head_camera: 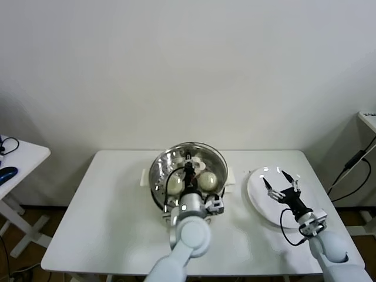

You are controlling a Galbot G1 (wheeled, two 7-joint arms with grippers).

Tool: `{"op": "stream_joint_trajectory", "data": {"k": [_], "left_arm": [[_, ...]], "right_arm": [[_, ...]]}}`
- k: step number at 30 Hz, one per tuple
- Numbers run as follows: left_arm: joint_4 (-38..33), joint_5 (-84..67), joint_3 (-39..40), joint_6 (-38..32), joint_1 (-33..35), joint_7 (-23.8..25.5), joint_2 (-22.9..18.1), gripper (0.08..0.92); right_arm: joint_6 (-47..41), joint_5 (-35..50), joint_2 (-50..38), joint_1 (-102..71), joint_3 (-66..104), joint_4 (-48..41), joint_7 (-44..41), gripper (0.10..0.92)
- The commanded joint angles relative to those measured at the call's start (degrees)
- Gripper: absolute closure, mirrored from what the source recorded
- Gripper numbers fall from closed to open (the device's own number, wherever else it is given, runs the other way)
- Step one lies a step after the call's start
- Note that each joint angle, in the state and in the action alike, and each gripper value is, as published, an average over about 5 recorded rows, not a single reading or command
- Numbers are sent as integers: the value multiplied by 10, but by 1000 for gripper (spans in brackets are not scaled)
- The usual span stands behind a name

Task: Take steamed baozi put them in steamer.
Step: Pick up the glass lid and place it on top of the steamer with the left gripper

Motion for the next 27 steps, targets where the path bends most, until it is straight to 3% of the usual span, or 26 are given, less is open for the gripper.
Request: {"op": "stream_joint_trajectory", "data": {"k": [1, 27], "left_arm": [[13, 10, 1, 0, -11, 13, -10, 845], [20, 31, -16, -18, -5, 29, -1, 845]], "right_arm": [[1, -2, 2, 1, 3, -2, -1, 203], [1, -10, 10, 6, 4, -4, -9, 203]]}}
